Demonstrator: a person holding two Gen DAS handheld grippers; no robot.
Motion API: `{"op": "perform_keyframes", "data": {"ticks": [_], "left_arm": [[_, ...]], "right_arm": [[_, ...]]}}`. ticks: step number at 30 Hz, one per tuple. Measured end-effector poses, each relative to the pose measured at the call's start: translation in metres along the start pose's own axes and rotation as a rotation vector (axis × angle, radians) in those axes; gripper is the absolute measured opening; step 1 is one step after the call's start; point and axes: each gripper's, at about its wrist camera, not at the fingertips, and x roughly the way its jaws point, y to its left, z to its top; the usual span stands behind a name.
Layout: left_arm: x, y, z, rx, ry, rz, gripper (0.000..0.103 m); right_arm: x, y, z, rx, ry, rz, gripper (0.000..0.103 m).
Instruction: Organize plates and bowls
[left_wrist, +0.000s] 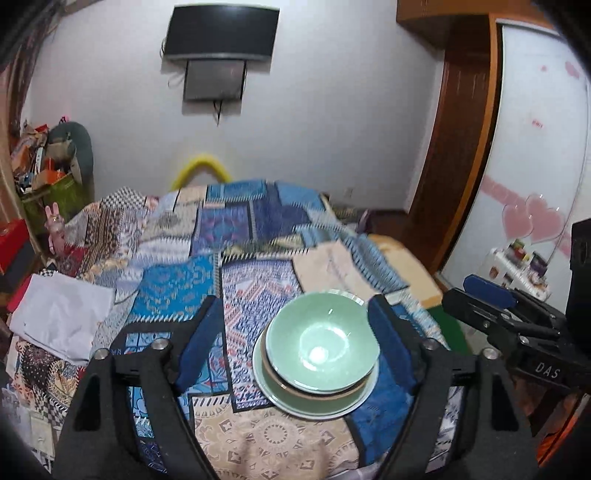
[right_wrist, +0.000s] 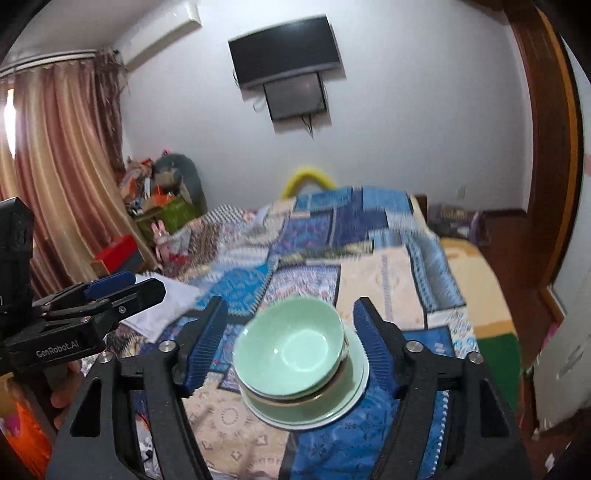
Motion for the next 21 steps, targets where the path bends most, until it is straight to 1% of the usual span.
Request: {"op": "perform_keyframes", "data": {"ticks": [1,3,6,9,11,13,15,16,21], "left_arm": [[-0.006,-0.001,0.001,0.004,-0.022,0.001,0.084],[-0.019,-0.005,0.003,0.026,-0.068,0.011,0.086],[-0.034,-0.009,0.004,0.037,-0.117,0.013,0.089],[-0.049,-0.012,0.004,0.031,-0.168,0.013,0.094],[-0.056,-0.014,0.002,0.034,-0.199,0.033,0.099],[-0.063,-0.016,-0.001,0.041,-0.233,0.065,0.103],[-0.068,-0.019,-0.004,0.051,-0.251,0.074,0.103],[-0.068,-0.019,-0.004,0.056,-0.253,0.076,0.103],[-0.07,-0.021,-0.008,0.062,-0.264,0.08,0.103]], "right_arm": [[-0.007,0.002,0.001,-0.013,-0.025,-0.006,0.073],[-0.016,0.007,0.003,-0.041,-0.058,-0.014,0.075],[-0.029,0.013,0.005,-0.074,-0.104,-0.017,0.079],[-0.037,0.017,0.007,-0.088,-0.141,-0.021,0.088],[-0.04,0.018,0.007,-0.091,-0.16,-0.028,0.09],[-0.042,0.02,0.007,-0.096,-0.172,-0.032,0.096],[-0.042,0.021,0.007,-0.097,-0.183,-0.04,0.102],[-0.042,0.021,0.007,-0.098,-0.187,-0.041,0.102],[-0.042,0.025,0.006,-0.115,-0.197,-0.049,0.103]]}}
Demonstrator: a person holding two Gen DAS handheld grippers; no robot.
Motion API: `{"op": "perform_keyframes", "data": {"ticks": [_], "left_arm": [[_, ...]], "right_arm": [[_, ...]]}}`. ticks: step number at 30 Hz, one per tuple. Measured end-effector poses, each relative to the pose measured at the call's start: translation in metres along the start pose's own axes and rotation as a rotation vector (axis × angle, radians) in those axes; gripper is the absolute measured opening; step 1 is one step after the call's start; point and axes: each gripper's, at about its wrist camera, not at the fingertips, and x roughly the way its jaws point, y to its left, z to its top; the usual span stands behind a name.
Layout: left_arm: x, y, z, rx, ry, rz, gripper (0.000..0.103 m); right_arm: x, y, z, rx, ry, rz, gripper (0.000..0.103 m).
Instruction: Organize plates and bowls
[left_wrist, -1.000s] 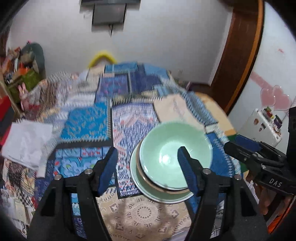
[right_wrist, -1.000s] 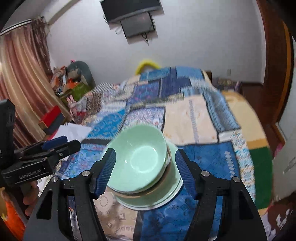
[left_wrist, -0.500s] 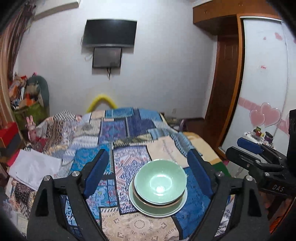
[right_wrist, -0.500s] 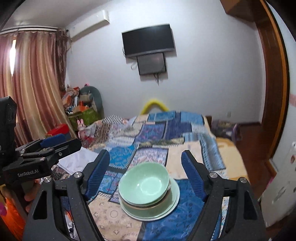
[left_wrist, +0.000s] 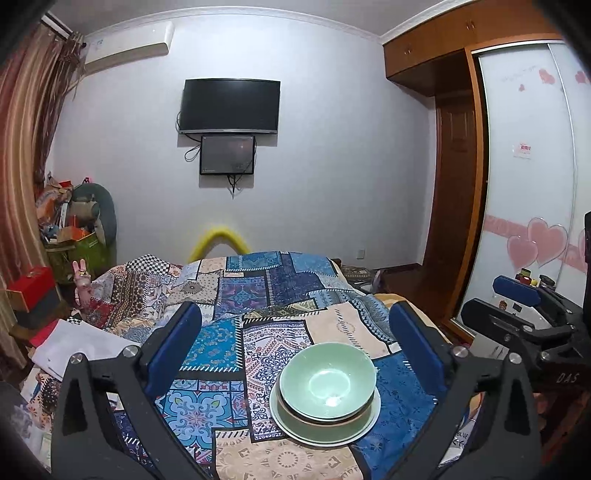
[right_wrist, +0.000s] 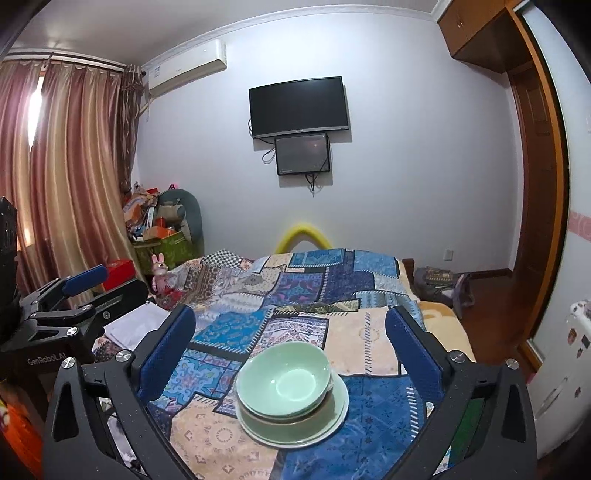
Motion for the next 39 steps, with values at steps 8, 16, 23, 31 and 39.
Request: {"op": "perform_keyframes", "data": {"ticks": [8,16,23,31,39], "left_arm": [[-0.0033,-0.002,-0.0006,-0.002,-0.015,0.008,0.103],[-0.0028,-0.0034,-0.0012,0.005,-0.017,0.001,0.103],[-0.0014,-0.0024,-0.0017,0.002,-0.016,-0.006,0.103],[0.0005,-0.0044,-0.0038,0.011,-0.018,-0.005,0.103],[0.0024,-0.0048,-0.0049,0.01,-0.011,-0.01,0.103]], "right_arm": [[-0.0033,-0.0003,-0.0029,0.012,-0.003,0.0,0.103],[-0.0055,-0.0043,-0.0047,0.029,0.001,0.004,0.103],[-0.0059,-0.0051,-0.0047,0.03,0.0,0.006,0.103],[-0.0045,-0.0072,-0.0047,0.033,-0.001,0.011,0.103],[-0.0043,-0.0071,-0.0043,0.033,0.0,0.014,0.103]]}}
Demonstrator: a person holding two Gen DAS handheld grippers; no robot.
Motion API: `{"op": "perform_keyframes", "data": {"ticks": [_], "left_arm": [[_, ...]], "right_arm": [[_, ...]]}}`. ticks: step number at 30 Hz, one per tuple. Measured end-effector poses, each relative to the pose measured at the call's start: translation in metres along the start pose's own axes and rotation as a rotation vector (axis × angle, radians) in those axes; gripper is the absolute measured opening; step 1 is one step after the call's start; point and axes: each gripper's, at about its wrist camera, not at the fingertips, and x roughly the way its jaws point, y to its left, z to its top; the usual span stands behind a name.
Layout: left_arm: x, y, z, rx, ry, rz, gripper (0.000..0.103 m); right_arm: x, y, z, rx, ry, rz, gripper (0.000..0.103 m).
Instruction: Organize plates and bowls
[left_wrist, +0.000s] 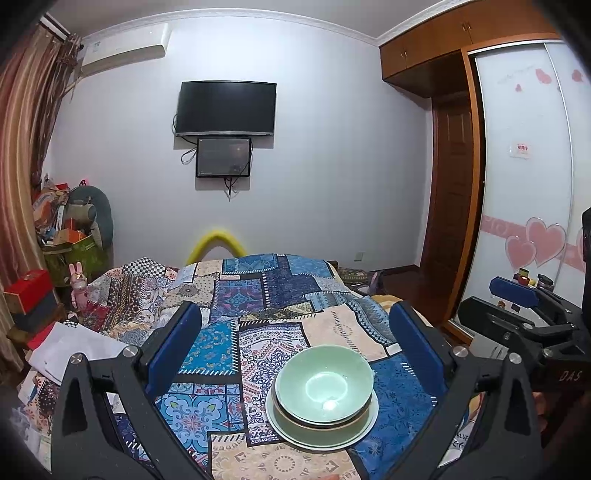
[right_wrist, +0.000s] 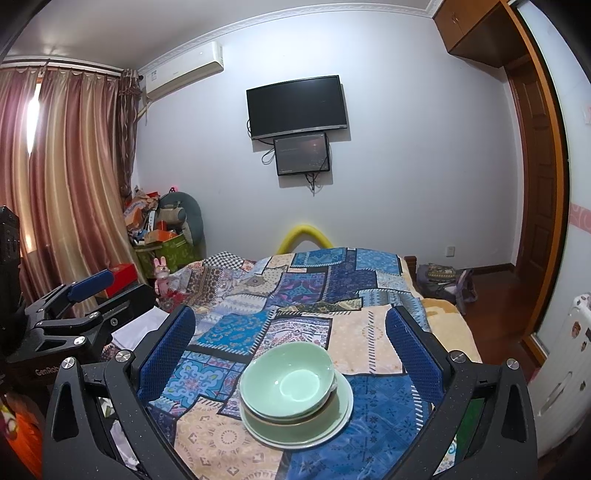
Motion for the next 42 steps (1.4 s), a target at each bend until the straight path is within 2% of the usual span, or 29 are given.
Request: {"op": "perform_keyframes", "data": {"ticks": [21,31,42], "left_arm": [[0.0027,-0.0009,0.0018,0.002,-0.001,-0.008,0.103],[0.0068,0.0042,0.0028,-0.023,0.02,-0.047,0.103],[0.0059,0.0032,0.0006,-0.026,0.005,-0.011,0.103]], "right_arm": [[0.0009,-0.0003,0.0038,0.0,0.003,0.003,0.103],[0.0008,-0.0001,0.004,0.001,0.004,0.003,0.103],[0.0038,0.0013,0.0021,-0.005,0.016,0.008,0.103]]}}
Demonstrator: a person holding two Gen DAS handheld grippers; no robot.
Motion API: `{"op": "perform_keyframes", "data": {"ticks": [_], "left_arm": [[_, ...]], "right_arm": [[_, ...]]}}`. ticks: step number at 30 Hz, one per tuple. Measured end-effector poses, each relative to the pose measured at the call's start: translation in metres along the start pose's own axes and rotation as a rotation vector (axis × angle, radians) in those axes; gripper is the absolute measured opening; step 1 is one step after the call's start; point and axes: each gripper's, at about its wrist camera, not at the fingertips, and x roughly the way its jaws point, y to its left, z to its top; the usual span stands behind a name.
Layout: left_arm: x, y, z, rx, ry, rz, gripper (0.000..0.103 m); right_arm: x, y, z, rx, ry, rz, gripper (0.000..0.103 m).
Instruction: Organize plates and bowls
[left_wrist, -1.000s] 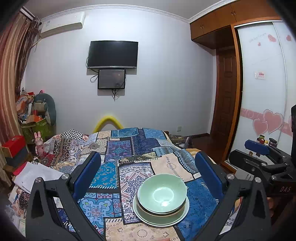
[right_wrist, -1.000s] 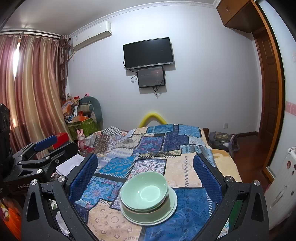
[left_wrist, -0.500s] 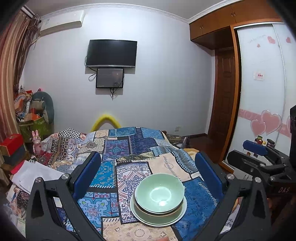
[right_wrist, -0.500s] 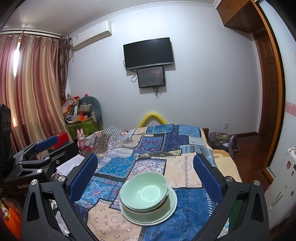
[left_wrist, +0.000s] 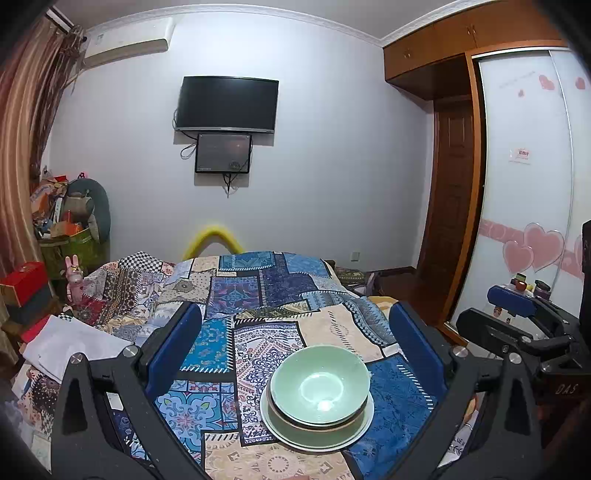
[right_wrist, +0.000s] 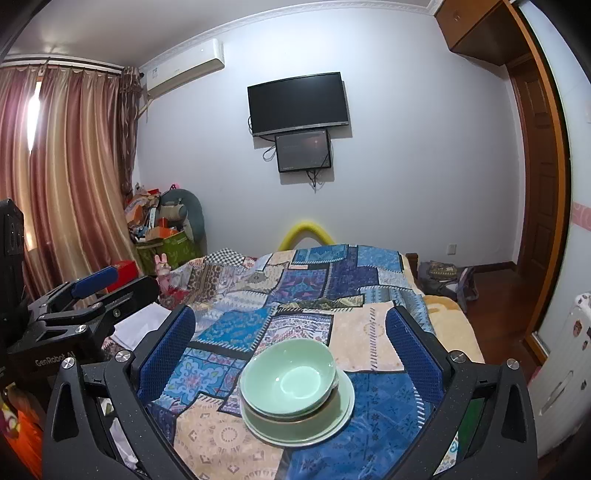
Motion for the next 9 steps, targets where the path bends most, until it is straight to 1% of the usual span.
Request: {"op": "perform_keyframes", "data": {"ticks": [4,9], "left_arm": [[0.0001,-0.0011,-0.0005,0.01,0.001,-0.007,0.103],[0.0032,0.0016,-0.0016,-0.004,0.015,-0.015,0.103]], "right_arm": [[0.001,-0.0001,0.0009,0.0,0.003,0.002,0.103],[0.0026,-0.0001,-0.0004,-0.003,0.005,0.003,0.103]]}}
